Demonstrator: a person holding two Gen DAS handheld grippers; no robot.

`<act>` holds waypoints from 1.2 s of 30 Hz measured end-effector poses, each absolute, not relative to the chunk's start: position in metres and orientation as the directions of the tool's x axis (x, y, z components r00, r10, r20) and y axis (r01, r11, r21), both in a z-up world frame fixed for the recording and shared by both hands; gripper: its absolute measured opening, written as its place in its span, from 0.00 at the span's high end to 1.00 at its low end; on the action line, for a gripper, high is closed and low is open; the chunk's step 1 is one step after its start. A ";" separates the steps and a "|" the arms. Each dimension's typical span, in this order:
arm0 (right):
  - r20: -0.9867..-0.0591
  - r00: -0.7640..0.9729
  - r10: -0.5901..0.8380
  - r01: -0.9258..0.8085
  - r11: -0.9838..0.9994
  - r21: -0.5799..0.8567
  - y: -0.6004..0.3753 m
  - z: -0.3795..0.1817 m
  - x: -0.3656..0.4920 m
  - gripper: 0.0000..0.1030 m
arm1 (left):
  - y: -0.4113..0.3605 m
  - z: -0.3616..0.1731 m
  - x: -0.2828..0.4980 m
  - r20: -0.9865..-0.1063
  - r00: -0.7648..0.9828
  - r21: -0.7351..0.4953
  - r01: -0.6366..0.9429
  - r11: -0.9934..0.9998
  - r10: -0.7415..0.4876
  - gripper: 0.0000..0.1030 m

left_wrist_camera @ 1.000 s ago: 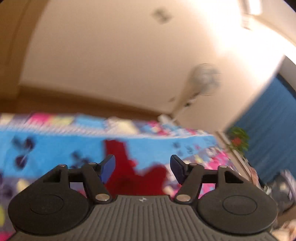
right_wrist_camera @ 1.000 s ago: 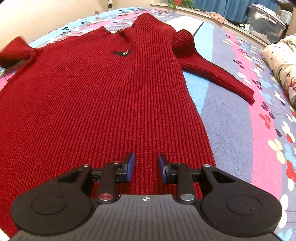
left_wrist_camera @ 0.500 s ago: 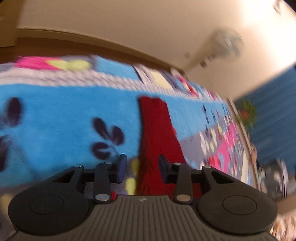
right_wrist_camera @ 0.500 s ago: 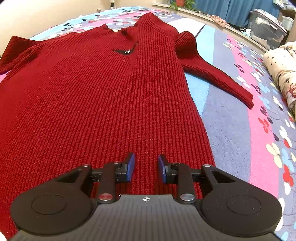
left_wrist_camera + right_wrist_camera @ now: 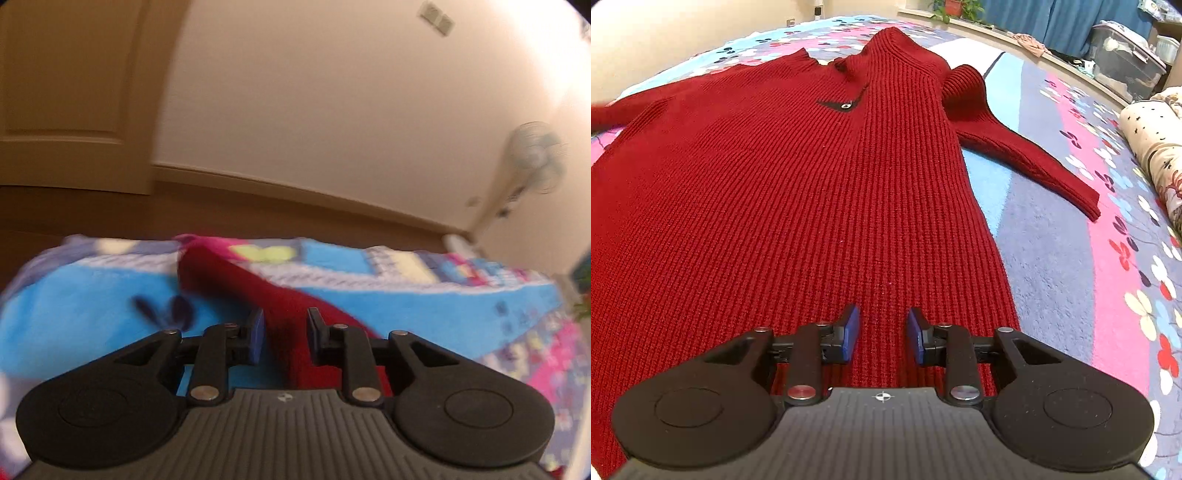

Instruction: Fold small clothes

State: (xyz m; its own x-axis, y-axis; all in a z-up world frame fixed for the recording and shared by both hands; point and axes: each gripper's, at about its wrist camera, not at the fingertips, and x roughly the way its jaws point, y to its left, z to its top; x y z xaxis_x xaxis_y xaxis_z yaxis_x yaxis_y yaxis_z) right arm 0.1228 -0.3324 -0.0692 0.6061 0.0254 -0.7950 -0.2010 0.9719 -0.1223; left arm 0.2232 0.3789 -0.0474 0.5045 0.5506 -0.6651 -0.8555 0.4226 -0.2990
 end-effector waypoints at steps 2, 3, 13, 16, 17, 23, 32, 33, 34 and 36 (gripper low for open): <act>-0.795 0.606 0.022 -0.198 0.973 -0.123 -0.332 -0.069 0.123 0.70 | 0.360 -0.040 0.224 -0.631 0.521 -0.286 -0.845 0.452 0.575 0.75; -0.795 0.606 0.020 -0.195 0.973 -0.124 -0.331 -0.069 0.123 0.70 | 0.350 -0.034 0.225 -0.601 0.536 -0.280 -0.836 0.473 0.592 0.75; -0.769 0.639 0.040 -0.135 0.989 -0.061 -0.341 -0.059 0.125 0.69 | 0.316 -0.078 0.280 -0.767 0.493 -0.164 -0.769 0.618 0.410 0.50; -0.721 0.689 0.068 -0.098 0.995 0.001 -0.351 -0.046 0.129 0.69 | 0.292 -0.060 0.290 -0.711 0.538 -0.134 -0.735 0.665 0.452 0.49; -0.705 0.706 0.072 -0.081 0.997 0.022 -0.356 -0.042 0.131 0.69 | 0.284 -0.056 0.292 -0.697 0.560 -0.141 -0.719 0.681 0.447 0.49; -0.625 0.775 0.091 0.024 0.985 0.173 -0.389 -0.030 0.153 0.69 | 0.242 -0.039 0.300 -0.687 0.634 -0.173 -0.618 0.767 0.355 0.48; -0.585 0.803 0.118 0.106 0.937 0.334 -0.425 -0.054 0.199 0.69 | 0.228 -0.044 0.311 -0.684 0.658 -0.152 -0.552 0.820 0.316 0.47; -0.585 0.803 0.110 0.123 0.931 0.344 -0.430 -0.059 0.204 0.69 | 0.228 -0.045 0.311 -0.687 0.656 -0.153 -0.553 0.819 0.314 0.47; -0.587 0.803 0.101 0.143 0.924 0.355 -0.434 -0.064 0.210 0.68 | 0.229 -0.045 0.312 -0.690 0.653 -0.153 -0.554 0.819 0.312 0.47; -0.600 0.794 0.097 0.191 0.897 0.399 -0.445 -0.077 0.221 0.66 | 0.229 -0.046 0.312 -0.699 0.647 -0.154 -0.553 0.818 0.305 0.47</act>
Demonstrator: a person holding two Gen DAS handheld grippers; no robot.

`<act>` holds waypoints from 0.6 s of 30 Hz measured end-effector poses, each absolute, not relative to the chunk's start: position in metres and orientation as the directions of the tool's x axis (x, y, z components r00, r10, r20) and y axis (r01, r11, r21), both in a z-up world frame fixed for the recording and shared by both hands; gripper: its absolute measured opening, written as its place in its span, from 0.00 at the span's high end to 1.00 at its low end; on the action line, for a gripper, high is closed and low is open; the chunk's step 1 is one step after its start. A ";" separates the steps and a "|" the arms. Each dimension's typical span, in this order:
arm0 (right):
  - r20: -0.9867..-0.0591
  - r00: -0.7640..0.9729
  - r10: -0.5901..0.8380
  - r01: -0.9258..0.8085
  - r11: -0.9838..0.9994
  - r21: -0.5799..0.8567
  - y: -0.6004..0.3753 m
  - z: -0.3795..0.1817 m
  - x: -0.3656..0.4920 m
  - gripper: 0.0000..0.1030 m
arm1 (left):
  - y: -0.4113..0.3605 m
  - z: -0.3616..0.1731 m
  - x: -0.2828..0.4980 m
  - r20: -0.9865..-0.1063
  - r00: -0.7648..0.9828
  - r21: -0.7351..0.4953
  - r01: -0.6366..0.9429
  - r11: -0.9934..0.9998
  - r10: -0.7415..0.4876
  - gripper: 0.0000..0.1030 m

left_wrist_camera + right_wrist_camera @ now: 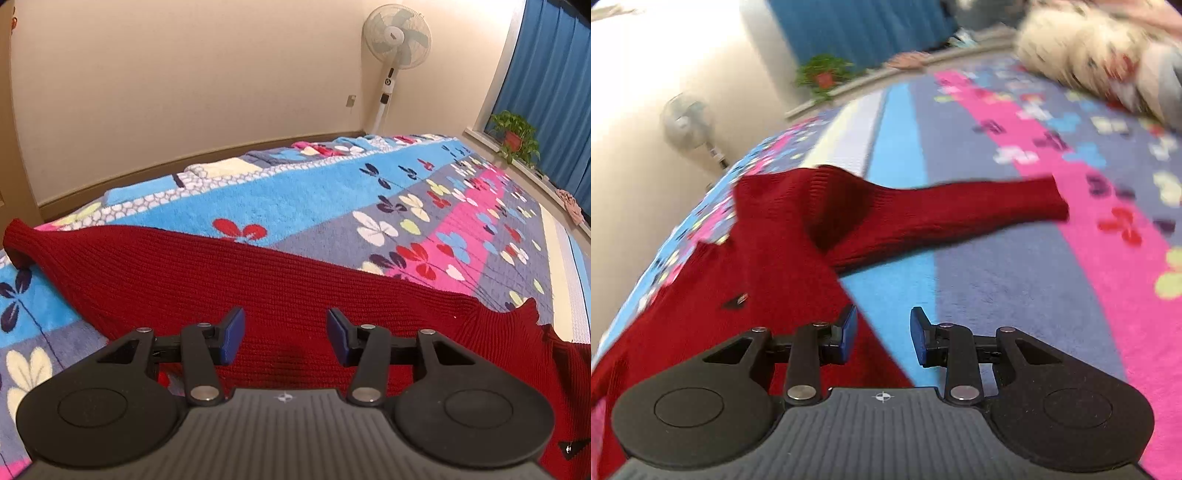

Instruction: Fold small clothes

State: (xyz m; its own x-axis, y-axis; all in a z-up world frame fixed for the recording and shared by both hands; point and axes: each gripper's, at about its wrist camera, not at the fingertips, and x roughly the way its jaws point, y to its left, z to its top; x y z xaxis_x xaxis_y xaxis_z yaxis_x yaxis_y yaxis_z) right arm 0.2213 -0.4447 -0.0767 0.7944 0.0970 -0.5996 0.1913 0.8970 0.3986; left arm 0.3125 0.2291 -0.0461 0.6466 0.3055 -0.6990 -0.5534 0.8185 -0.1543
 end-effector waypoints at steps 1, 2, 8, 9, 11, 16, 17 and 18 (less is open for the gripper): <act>-0.602 0.792 0.103 0.210 0.880 0.427 -0.450 -0.082 0.227 0.65 | 0.229 -0.047 0.314 -0.704 0.645 -0.157 -0.551 0.820 0.298 0.47; -0.602 0.791 0.110 0.226 0.862 0.454 -0.455 -0.086 0.236 0.62 | 0.228 -0.047 0.314 -0.707 0.644 -0.161 -0.548 0.821 0.292 0.47; -0.563 0.818 0.113 0.331 0.709 0.622 -0.486 -0.107 0.291 0.51 | 0.223 -0.050 0.316 -0.704 0.649 -0.144 -0.530 0.836 0.290 0.47; -0.560 0.822 0.105 0.349 0.685 0.640 -0.490 -0.109 0.300 0.51 | 0.222 -0.050 0.317 -0.705 0.649 -0.143 -0.526 0.838 0.287 0.47; -0.552 0.829 0.086 0.375 0.648 0.663 -0.498 -0.112 0.317 0.52 | 0.221 -0.051 0.318 -0.705 0.650 -0.141 -0.521 0.842 0.284 0.47; -0.556 0.831 -0.005 0.376 0.743 0.555 -0.516 -0.097 0.347 0.88 | 0.220 -0.053 0.322 -0.705 0.652 -0.131 -0.507 0.852 0.279 0.47; -0.532 0.843 -0.071 0.382 0.777 0.501 -0.528 -0.084 0.348 0.88 | 0.221 -0.054 0.322 -0.705 0.653 -0.129 -0.503 0.855 0.278 0.47; -0.512 0.847 -0.140 0.410 0.786 0.463 -0.542 -0.072 0.346 0.88 | 0.221 -0.054 0.322 -0.704 0.653 -0.125 -0.499 0.858 0.277 0.47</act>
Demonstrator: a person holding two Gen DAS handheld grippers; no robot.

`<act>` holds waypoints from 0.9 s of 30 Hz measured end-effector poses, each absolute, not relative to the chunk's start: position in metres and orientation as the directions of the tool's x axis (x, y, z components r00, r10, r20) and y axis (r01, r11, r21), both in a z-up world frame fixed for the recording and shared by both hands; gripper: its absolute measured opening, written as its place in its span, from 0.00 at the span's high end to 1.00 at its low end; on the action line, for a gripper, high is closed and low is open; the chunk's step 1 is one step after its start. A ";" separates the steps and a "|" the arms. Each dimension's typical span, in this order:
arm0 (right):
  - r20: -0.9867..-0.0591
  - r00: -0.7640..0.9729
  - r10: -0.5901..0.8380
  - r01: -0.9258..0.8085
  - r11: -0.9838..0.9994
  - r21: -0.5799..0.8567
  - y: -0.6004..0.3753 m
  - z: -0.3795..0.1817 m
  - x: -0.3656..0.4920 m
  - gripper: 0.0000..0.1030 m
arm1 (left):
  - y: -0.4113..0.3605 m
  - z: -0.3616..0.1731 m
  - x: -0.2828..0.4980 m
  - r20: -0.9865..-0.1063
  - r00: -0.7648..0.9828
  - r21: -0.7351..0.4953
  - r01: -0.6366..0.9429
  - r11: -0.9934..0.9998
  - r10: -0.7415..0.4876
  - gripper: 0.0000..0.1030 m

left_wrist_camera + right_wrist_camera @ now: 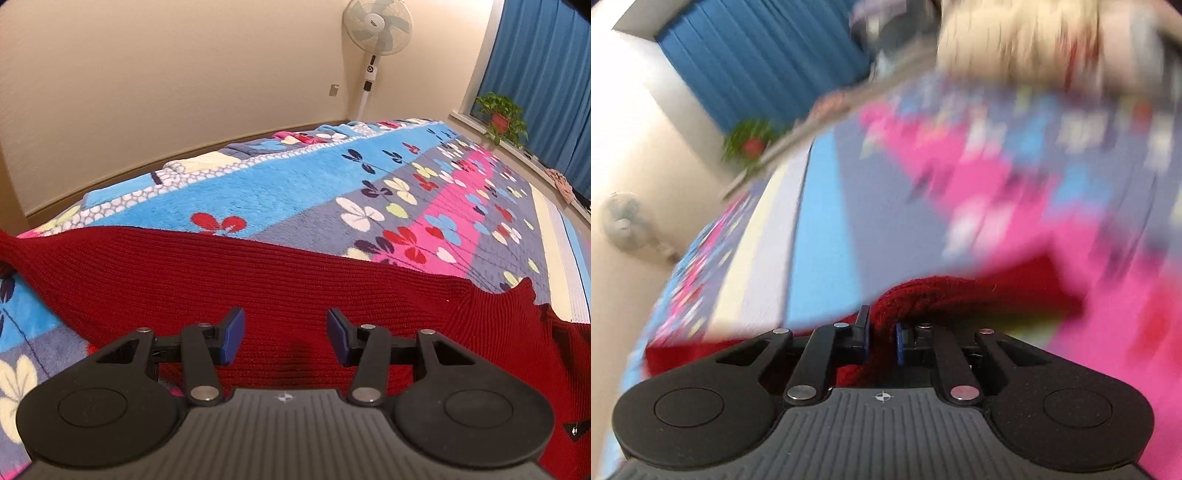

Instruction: Fold small clothes

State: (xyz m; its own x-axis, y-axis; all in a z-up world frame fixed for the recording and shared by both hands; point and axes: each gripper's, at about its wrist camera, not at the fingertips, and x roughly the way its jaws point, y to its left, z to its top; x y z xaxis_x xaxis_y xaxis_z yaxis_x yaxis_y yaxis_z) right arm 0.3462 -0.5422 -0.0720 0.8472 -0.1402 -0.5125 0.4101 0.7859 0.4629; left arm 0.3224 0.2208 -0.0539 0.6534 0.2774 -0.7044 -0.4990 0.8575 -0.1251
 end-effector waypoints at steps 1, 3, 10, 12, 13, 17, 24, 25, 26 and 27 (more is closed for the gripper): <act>-0.500 0.838 -0.219 0.462 0.773 0.434 -0.562 -0.062 0.342 0.88 | 0.221 -0.054 0.322 -0.703 0.654 -0.121 -0.496 0.860 0.278 0.47; -0.506 0.754 -0.418 0.615 0.720 0.322 -0.603 -0.048 0.330 0.88 | 0.220 -0.054 0.323 -0.702 0.657 -0.114 -0.485 0.867 0.275 0.47; -0.653 0.611 -0.449 0.702 0.688 0.184 -0.655 -0.079 0.312 0.74 | 0.201 -0.059 0.327 -0.729 0.662 -0.109 -0.367 0.924 0.177 0.47; -0.660 0.596 -0.458 0.724 0.662 0.195 -0.650 -0.086 0.300 0.71 | 0.189 -0.057 0.323 -0.722 0.681 -0.116 -0.290 0.950 0.119 0.47; -0.656 0.599 -0.459 0.722 0.664 0.194 -0.644 -0.086 0.293 0.71 | 0.182 -0.056 0.321 -0.717 0.692 -0.122 -0.243 0.962 0.084 0.47; -0.614 0.707 -0.351 0.575 0.791 0.210 -0.599 -0.071 0.260 0.71 | 0.158 -0.052 0.305 -0.692 0.722 -0.112 -0.095 0.989 -0.009 0.47; -0.635 0.771 0.048 0.170 0.946 0.278 -0.496 -0.029 0.183 0.50 | 0.136 -0.019 0.249 -0.640 0.768 -0.080 -0.040 0.996 -0.021 0.38; -0.641 0.764 0.081 0.118 0.958 0.262 -0.481 -0.020 0.172 0.50 | 0.134 -0.012 0.235 -0.639 0.769 -0.076 -0.040 0.996 -0.018 0.38; -0.646 0.756 0.111 0.065 0.968 0.243 -0.468 -0.013 0.160 0.49 | 0.133 -0.006 0.223 -0.639 0.769 -0.067 -0.033 0.997 -0.017 0.38; -0.648 0.750 0.132 0.022 0.974 0.225 -0.457 -0.007 0.147 0.48 | 0.131 0.000 0.205 -0.636 0.771 -0.050 -0.017 0.999 -0.019 0.38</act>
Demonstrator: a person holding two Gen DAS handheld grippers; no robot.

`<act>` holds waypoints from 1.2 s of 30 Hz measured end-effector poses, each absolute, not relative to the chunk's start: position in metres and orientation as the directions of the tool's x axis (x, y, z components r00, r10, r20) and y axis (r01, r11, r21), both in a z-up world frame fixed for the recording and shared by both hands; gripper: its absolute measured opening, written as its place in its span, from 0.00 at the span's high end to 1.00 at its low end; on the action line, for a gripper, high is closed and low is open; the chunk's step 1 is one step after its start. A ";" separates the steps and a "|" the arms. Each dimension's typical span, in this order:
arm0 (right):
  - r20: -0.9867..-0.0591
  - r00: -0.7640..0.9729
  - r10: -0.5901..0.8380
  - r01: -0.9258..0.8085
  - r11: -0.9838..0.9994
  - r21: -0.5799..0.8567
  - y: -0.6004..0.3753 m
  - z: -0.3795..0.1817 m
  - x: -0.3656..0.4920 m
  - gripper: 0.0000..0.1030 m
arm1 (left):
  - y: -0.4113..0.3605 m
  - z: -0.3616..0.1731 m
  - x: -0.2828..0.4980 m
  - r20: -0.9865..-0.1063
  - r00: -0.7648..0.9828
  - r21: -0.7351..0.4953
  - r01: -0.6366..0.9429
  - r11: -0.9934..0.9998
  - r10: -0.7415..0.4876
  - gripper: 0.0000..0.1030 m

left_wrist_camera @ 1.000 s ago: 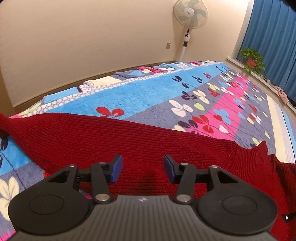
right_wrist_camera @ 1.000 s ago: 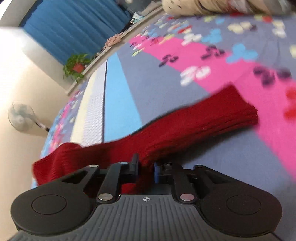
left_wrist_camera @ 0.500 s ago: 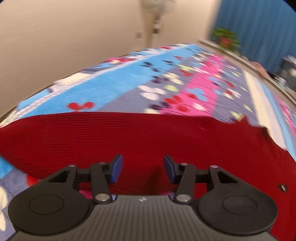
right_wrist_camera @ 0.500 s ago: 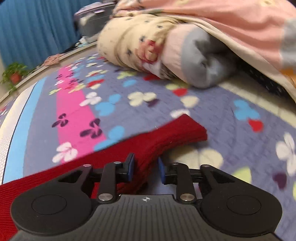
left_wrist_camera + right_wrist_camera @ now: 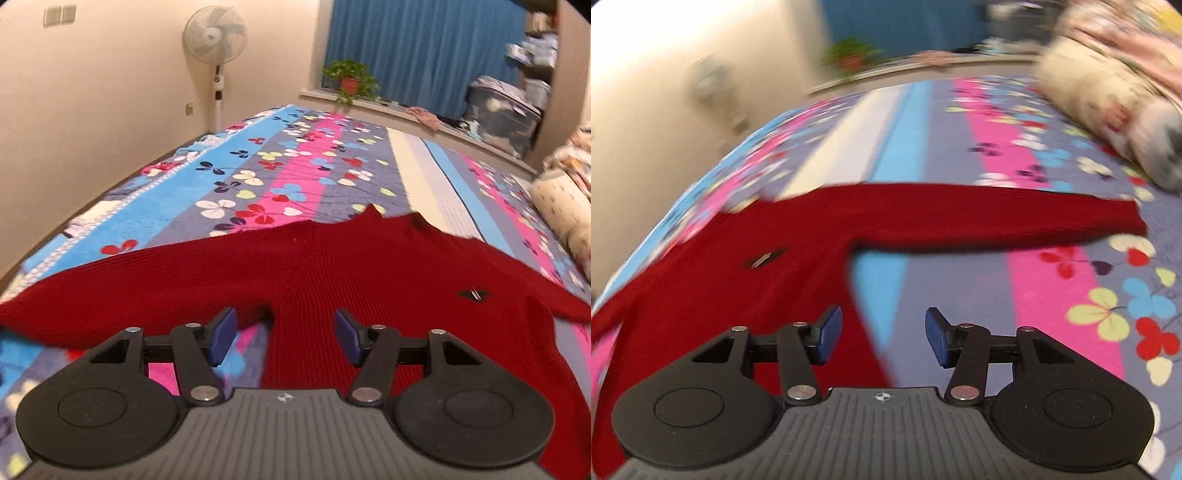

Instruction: Fold small clothes

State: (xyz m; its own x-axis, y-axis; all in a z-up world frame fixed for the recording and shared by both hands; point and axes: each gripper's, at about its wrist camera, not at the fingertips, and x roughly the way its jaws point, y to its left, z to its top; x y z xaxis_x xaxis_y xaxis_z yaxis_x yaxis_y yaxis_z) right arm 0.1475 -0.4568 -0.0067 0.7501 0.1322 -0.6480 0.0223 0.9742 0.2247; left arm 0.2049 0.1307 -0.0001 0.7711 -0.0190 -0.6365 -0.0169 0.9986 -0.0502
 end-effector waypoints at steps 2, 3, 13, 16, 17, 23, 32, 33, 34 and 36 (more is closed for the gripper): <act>-0.653 0.744 0.142 -0.023 0.982 0.187 -0.436 0.005 0.124 0.45 | 0.128 0.007 0.172 -0.630 0.776 -0.021 0.010 1.000 -0.021 0.38; -0.653 0.745 0.136 -0.031 0.985 0.170 -0.431 0.007 0.115 0.43 | 0.127 0.008 0.153 -0.628 0.777 -0.013 0.022 1.000 -0.025 0.36; -0.743 0.667 0.059 0.066 0.988 0.137 -0.434 -0.039 0.070 0.40 | 0.140 -0.060 0.053 -0.768 0.640 -0.065 -0.020 0.998 -0.037 0.33; -0.771 0.634 0.049 0.066 0.991 0.118 -0.443 -0.055 0.066 0.40 | 0.141 -0.078 0.060 -0.811 0.581 -0.097 -0.019 0.995 -0.068 0.33; -0.784 0.620 0.033 0.070 0.993 0.098 -0.445 -0.061 0.065 0.39 | 0.141 -0.084 0.062 -0.826 0.559 -0.098 -0.017 0.995 -0.072 0.33; -0.812 0.582 0.048 0.093 0.988 0.125 -0.452 -0.082 0.064 0.33 | 0.142 -0.100 0.066 -0.855 0.515 -0.093 -0.034 0.995 -0.062 0.32; -0.803 0.574 0.163 -0.004 0.980 0.196 -0.440 -0.078 0.060 0.33 | 0.138 -0.099 0.059 -0.854 0.504 -0.143 0.003 0.990 -0.125 0.50; -0.805 0.571 0.162 -0.017 0.982 0.186 -0.437 -0.078 0.059 0.33 | 0.138 -0.100 0.059 -0.856 0.502 -0.143 0.008 0.990 -0.128 0.50; -0.807 0.569 0.157 -0.028 0.985 0.171 -0.436 -0.077 0.059 0.33 | 0.137 -0.100 0.058 -0.856 0.500 -0.141 0.016 0.990 -0.130 0.50; -0.808 0.567 0.160 -0.026 0.984 0.177 -0.436 -0.076 0.060 0.33 | 0.139 -0.101 0.055 -0.854 0.502 -0.147 0.021 0.989 -0.138 0.50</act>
